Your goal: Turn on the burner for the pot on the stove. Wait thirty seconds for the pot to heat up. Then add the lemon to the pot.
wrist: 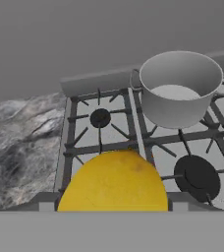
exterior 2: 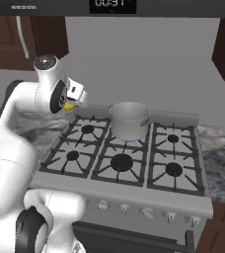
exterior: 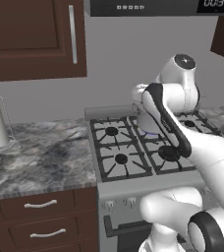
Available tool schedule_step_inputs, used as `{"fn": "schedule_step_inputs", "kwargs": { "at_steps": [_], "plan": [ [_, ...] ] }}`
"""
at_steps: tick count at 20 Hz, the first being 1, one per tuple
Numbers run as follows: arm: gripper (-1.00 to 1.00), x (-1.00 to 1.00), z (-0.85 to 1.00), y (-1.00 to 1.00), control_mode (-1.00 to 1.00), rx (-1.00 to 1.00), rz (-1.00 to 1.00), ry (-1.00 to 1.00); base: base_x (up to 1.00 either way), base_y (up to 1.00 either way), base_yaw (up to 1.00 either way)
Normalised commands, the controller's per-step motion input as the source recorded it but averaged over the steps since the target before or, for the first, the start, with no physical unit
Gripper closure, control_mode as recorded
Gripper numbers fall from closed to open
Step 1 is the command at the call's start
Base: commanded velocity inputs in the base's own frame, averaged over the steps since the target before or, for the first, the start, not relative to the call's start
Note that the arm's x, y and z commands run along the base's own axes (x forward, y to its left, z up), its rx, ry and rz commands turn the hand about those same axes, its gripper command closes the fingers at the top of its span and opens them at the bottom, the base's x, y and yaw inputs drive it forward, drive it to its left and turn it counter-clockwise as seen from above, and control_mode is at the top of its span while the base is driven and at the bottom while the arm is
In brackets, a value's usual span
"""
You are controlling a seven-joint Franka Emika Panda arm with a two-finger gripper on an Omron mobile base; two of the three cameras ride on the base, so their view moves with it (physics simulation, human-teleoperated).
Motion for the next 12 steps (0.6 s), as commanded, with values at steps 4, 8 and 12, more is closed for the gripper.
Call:
{"fn": "schedule_step_inputs", "kwargs": {
  "at_steps": [4,8,12],
  "plan": [
    [1.0,0.26,0.0,0.05,-1.0,-0.11,0.0,0.3,0.0,0.0,0.0],
    [1.0,0.16,0.0,-0.14,-1.0,0.0,0.05,0.0,0.0,0.0,0.0],
    [1.0,0.53,0.0,-0.42,-1.0,0.0,0.15,0.0,0.0,0.0,0.0]
  ]
}}
